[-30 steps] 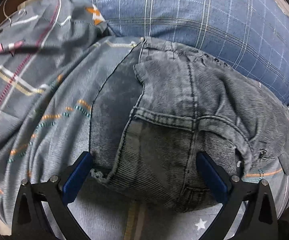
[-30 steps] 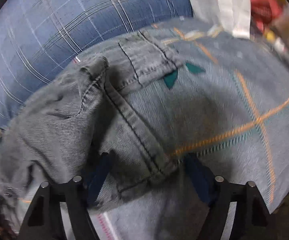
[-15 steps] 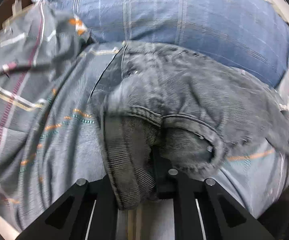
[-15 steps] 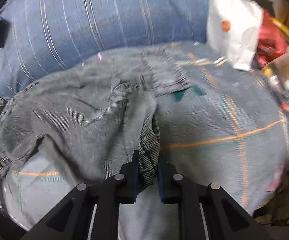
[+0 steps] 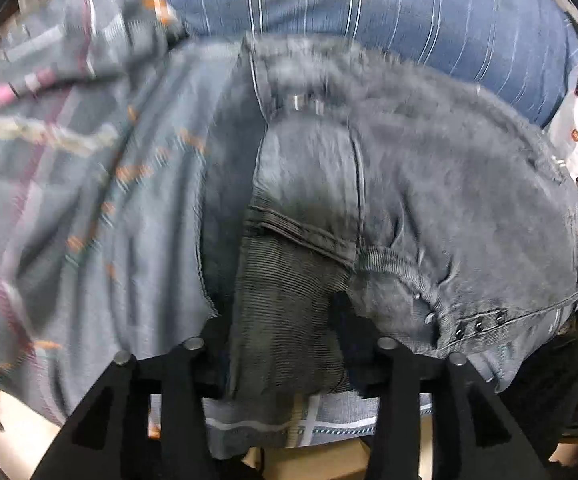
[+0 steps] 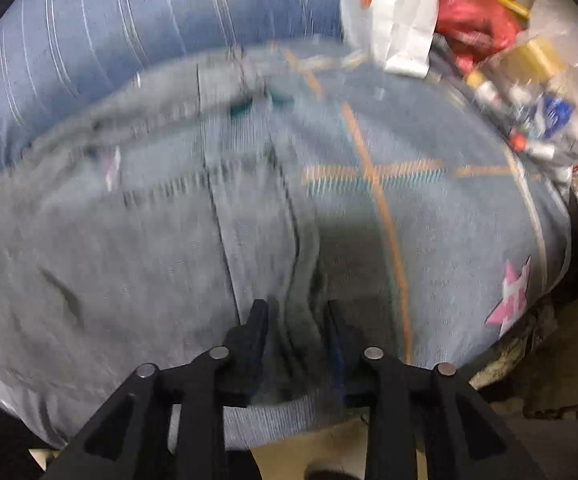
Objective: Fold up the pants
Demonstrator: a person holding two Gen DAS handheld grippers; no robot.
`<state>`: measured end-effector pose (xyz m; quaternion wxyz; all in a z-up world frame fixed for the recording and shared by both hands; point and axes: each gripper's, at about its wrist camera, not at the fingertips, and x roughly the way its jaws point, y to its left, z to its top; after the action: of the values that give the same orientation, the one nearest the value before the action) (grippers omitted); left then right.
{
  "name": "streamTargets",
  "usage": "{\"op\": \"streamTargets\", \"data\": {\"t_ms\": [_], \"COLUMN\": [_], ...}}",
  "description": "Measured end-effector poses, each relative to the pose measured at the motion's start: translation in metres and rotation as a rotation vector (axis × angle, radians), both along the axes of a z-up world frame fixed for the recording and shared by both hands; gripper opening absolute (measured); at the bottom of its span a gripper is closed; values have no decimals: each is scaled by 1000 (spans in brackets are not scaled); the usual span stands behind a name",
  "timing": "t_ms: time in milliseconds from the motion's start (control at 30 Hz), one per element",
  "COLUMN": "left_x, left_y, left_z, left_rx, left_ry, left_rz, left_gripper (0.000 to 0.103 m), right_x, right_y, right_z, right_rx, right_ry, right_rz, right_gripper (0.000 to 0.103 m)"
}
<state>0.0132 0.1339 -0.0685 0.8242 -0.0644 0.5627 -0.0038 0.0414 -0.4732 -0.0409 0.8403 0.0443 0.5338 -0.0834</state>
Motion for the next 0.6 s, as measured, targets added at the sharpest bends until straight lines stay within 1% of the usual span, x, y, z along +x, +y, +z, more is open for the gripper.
{"op": "streamTargets", "data": {"t_ms": [33,67,100,133,167,200,233,267,300,367,400,433,467,500,533,567,600], "left_x": [1,4,9,17,31,44,64,85,99,131,145,158,163,172,175,180,183], "left_y": [2,5,7,10,12,14,15,15,15,11,8,5,0,-3,-8,-11,-13], "left_z": [17,30,43,55,63,66,66,62,54,31,21,12,5,-3,-11,-18,-24], "left_rx": [39,59,75,78,67,53,22,-25,-55,-71,-71,-73,-75,-70,-58,-42,-27], "left_ry": [-47,-85,-133,-181,-218,-230,-230,-225,-215,-174,-151,-135,-123,-111,-94,-75,-55], "left_rz": [11,21,35,49,66,82,92,96,103,112,115,118,115,113,113,112,109], "left_gripper": [67,76,77,80,81,81,81,81,81,80,80,80,80,80,79,71,63], "right_x": [4,9,17,29,51,72,104,123,146,181,189,202,200,206,208,208,206], "right_y": [-6,-12,-15,-19,-18,-15,-11,-6,-3,2,2,3,-1,-1,0,0,3], "right_z": [14,27,39,50,58,58,55,48,39,18,9,-2,-12,-21,-29,-32,-30], "right_rx": [11,21,32,50,84,108,128,130,131,117,106,98,100,102,100,84,70], "right_ry": [-44,-89,-133,-170,-188,-184,-162,-142,-111,-63,-45,-15,4,29,52,43,36], "right_rz": [-24,-50,-75,-90,-84,-63,-37,-34,-27,-35,-44,-53,-57,-61,-66,-64,-53], "right_gripper": [53,59,66,66,66,66,66,66,66,63,58,51,46,33,23,21,16]}}
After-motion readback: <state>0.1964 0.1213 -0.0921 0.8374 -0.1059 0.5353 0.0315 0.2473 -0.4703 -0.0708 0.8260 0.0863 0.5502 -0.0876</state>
